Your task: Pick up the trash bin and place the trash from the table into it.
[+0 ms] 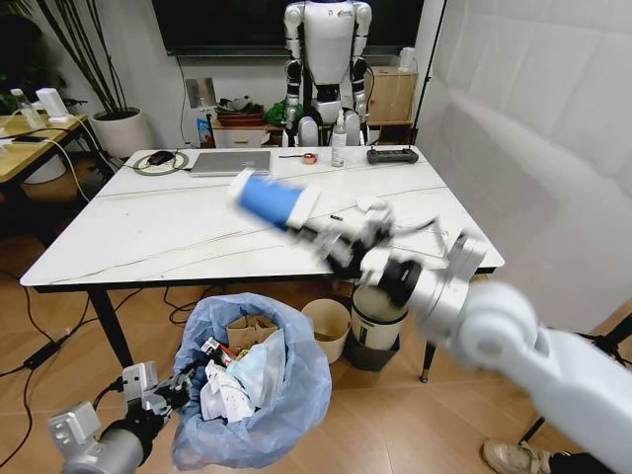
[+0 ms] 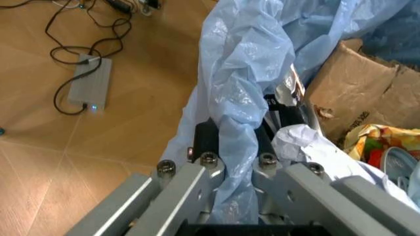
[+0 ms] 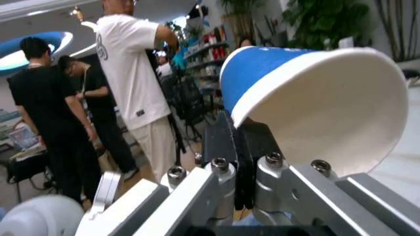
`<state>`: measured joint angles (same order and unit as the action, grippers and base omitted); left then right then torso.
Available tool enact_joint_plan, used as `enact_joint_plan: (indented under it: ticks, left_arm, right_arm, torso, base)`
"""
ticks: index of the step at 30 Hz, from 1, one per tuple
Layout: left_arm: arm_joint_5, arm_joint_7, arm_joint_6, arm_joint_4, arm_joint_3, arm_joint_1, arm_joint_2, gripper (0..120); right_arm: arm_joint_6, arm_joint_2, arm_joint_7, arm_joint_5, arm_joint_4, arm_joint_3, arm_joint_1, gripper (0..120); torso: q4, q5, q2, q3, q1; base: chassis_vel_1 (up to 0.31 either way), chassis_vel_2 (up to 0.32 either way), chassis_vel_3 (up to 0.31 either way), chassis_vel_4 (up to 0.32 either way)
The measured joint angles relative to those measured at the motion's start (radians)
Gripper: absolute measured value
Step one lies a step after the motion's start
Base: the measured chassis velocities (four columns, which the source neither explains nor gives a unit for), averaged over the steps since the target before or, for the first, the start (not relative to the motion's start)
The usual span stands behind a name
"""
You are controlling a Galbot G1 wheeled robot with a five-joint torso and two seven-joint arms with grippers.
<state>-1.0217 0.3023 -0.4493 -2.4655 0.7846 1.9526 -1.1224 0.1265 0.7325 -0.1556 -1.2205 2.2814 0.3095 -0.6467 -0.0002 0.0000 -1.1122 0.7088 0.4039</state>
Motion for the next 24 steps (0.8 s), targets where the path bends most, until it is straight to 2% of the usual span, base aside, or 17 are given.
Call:
enact_joint_plan:
  ticks: [7, 22, 24]
  left_arm:
    - [0.004, 0.002, -0.003, -0.008, 0.004, 0.007, -0.009, 0]
    - [0.003, 0.005, -0.003, -0.016, 0.013, 0.006, -0.017, 0]
    - [0.003, 0.006, -0.003, -0.016, 0.013, 0.005, -0.019, 0]
  right_arm:
    - [-0.010, 0.055, -0.001, 0.143, -0.096, 0.137, -0.031, 0]
    - [-0.009, 0.043, 0.005, 0.219, -0.116, 0.172, -0.083, 0]
    - [-0.010, 0.044, 0.009, 0.227, -0.116, 0.172, -0.082, 7]
  torso:
    - [0.0003, -0.0002, 0.000, 0.000, 0.000]
    - [0.0000, -0.0001, 0.000, 0.000, 0.000]
    - [0.0000, -0.0001, 0.000, 0.000, 0.000]
  base:
    - [0.000, 0.000, 0.000, 0.000]
    - [0.000, 0.000, 0.000, 0.000]
    - [0.000, 0.000, 0.000, 0.000]
